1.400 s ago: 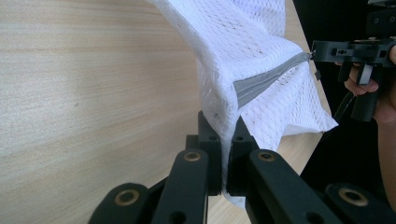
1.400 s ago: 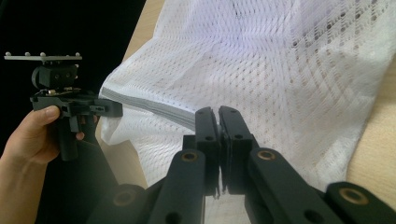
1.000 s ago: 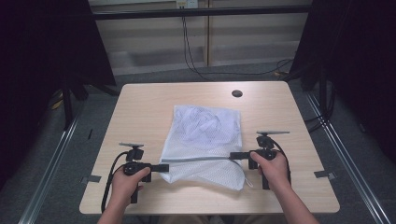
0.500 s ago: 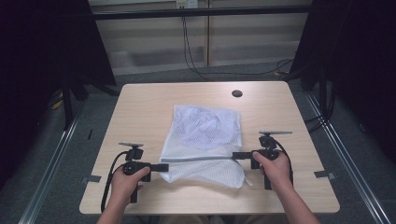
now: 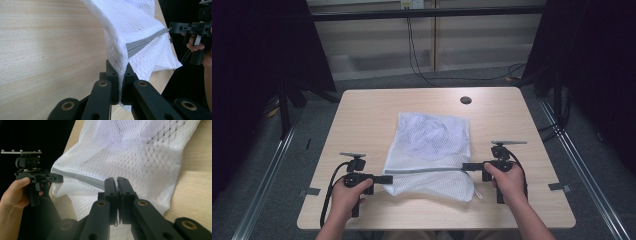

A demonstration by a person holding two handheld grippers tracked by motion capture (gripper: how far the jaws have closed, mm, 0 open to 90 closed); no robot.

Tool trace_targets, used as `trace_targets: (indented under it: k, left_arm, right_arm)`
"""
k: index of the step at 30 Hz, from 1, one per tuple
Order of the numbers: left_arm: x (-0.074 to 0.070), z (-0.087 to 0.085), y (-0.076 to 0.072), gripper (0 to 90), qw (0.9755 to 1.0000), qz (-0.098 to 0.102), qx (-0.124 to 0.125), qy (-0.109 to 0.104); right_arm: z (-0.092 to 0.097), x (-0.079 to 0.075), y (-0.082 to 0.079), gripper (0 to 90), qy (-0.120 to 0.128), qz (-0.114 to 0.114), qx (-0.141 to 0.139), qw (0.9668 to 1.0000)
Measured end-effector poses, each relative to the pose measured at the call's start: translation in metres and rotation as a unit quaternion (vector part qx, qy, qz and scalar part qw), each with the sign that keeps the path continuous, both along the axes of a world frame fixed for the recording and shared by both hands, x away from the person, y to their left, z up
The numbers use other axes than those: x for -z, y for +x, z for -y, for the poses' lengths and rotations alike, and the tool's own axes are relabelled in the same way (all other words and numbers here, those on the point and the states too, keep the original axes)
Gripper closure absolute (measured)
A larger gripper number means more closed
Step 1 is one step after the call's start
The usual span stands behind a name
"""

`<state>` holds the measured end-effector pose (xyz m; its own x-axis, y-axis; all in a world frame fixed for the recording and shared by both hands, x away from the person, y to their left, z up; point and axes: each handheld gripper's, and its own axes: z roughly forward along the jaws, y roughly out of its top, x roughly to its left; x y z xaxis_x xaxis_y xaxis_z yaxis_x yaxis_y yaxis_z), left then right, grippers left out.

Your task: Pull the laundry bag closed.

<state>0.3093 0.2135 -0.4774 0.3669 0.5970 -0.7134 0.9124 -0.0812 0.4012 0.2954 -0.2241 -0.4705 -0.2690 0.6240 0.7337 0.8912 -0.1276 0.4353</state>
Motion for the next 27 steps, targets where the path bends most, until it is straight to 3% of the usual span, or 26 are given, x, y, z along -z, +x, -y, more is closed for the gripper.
trace_targets:
  k: [27]
  left_arm:
    - [0.001,0.001,0.003,88.3,1.0,-0.001,0.005,0.007]
  right_arm:
    - [0.014,-0.002,-0.004,87.4,0.0,0.001,0.017,0.9998]
